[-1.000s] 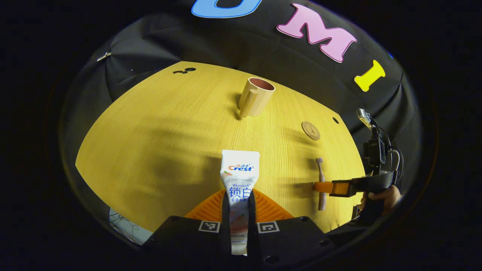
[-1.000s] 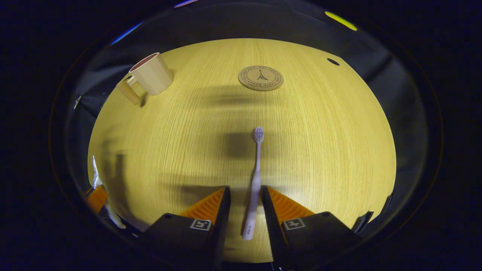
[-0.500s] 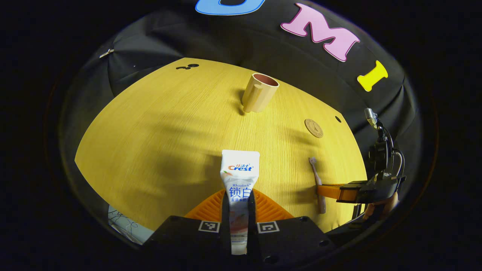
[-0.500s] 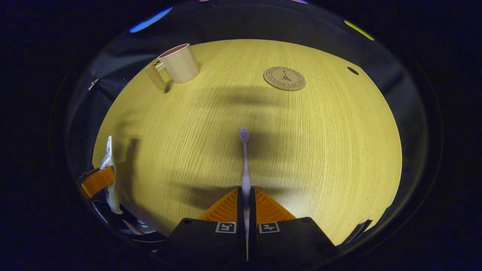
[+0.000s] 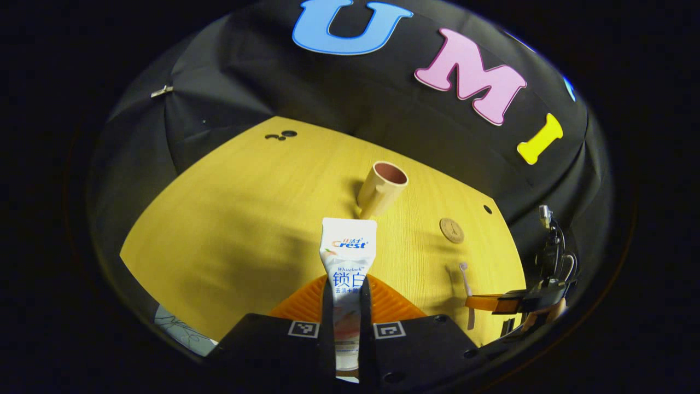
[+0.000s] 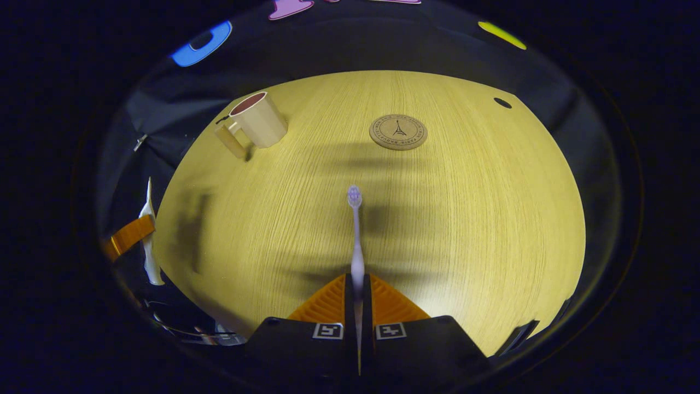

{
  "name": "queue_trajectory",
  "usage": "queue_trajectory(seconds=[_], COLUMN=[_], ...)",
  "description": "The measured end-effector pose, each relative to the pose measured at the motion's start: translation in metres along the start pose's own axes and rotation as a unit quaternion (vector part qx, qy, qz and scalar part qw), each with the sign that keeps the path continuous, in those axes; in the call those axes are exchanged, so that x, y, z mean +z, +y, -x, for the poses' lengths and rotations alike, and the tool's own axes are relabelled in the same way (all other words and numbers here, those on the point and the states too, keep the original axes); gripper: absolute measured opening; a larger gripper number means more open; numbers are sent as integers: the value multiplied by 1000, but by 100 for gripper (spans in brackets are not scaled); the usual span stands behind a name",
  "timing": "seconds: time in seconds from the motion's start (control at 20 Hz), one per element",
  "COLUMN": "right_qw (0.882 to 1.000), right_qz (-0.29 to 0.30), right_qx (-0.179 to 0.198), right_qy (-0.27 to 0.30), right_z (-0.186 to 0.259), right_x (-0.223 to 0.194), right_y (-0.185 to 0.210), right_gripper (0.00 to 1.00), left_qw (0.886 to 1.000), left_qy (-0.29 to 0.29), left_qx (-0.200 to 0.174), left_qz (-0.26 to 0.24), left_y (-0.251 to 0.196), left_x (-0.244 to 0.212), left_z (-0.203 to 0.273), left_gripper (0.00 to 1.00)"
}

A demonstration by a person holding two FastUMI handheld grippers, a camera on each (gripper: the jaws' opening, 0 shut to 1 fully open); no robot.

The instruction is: Put the toothbrush and toothpaste on the desktop into the cup, then pick up the cup and place it on the coaster on the desktop.

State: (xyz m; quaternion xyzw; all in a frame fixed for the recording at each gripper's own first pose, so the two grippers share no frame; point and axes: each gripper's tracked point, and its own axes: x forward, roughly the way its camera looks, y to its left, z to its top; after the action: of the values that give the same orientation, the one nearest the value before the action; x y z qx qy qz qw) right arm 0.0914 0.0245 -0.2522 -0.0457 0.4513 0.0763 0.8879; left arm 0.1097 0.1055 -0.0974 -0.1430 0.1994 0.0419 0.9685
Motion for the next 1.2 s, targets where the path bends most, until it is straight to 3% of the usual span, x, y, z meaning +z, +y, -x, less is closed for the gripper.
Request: queue_trajectory(seconds=[0.4, 0.55, 0.6, 0.65, 0.75, 1.2], right_qw=[999, 998, 998, 998, 998, 997], right_qz=[-3, 14, 17, 12, -2, -58], right_qx=[18, 29, 33, 37, 41, 51], right_qy=[-34, -45, -46, -44, -47, -29], right_z=[23, 30, 31, 33, 37, 40], right_x=[23, 31, 31, 30, 34, 38], right_y=[6, 11, 13, 14, 13, -2], right_gripper=[7, 7, 7, 7, 7, 7], left_qw=[995, 990, 989, 987, 983, 967], left_qy=[-95, -127, -135, -143, -164, -186], left_qx=[-41, -53, -58, -63, -77, -154], left_qz=[-10, -22, -24, -26, -26, -79], left_y=[-25, -36, -40, -47, -60, -103], left_x=[113, 153, 165, 176, 202, 236], left_z=[-1, -12, -16, -25, -45, -129], left_gripper=[21, 22, 17, 22, 21, 21])
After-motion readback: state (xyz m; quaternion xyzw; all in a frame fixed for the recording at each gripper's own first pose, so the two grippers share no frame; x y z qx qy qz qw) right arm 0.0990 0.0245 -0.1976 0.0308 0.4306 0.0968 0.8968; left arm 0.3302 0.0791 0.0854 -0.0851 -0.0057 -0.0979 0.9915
